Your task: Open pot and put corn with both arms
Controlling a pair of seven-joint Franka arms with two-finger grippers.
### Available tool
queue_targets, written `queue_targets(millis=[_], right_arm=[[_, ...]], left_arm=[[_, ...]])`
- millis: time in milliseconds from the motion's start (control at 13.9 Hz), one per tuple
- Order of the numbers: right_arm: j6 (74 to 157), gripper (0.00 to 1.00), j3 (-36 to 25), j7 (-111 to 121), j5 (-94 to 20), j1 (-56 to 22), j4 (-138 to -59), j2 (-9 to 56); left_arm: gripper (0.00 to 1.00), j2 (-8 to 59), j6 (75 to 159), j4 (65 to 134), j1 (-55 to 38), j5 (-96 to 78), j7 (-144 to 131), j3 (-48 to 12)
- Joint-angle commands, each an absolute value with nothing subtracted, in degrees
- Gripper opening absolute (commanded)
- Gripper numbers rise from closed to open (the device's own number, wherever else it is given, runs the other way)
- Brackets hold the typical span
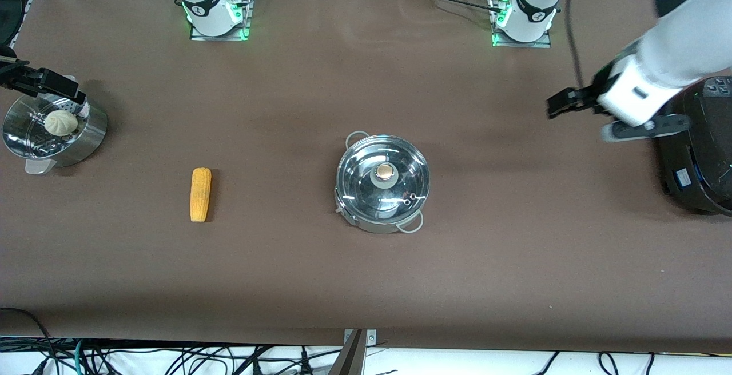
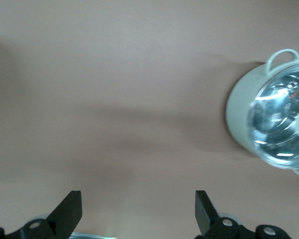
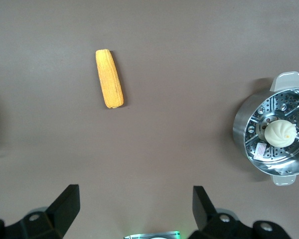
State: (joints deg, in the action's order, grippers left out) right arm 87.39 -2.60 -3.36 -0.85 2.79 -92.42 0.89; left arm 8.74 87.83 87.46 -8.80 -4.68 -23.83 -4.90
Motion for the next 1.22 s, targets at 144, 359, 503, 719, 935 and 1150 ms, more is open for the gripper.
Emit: queue_targets(millis=[144, 359, 503, 719, 935, 1150], right_arm=[[86.39, 1.00, -2.37, -3.25, 0.00, 2.81, -91.23, 1.05], [86.31, 1.00, -2.29, -3.51, 0.00, 2.64, -91.23, 0.97], [86.13, 1.00, -2.29, -3.95, -0.35, 2.64, -91.32, 0.97], [86.13, 1.00, -2.29, -3.96, -0.53, 2.72, -91.32, 0.97], [86.13, 1.00, -2.37, -3.96, -0.53, 2.72, -91.32, 0.97], [86.13, 1.00, -2.37, -4.04, -0.53, 2.72, -91.32, 0.97]], left_arm=[[1.00, 24.94, 90.34, 74.01, -19.06, -6.42, -36.37, -4.31], [1.00, 28.73, 96.66, 73.83, -24.07, -6.42, -43.57, -4.31], [1.00, 30.40, 99.13, 73.83, -25.66, -6.33, -44.65, -4.31], [1.00, 30.50, 99.32, 73.92, -25.14, -6.24, -43.86, -4.31], [1.00, 26.48, 96.96, 75.92, -22.07, -5.45, -37.92, -4.13], [1.00, 12.97, 91.51, 85.48, -11.99, -6.15, -26.16, -4.31]])
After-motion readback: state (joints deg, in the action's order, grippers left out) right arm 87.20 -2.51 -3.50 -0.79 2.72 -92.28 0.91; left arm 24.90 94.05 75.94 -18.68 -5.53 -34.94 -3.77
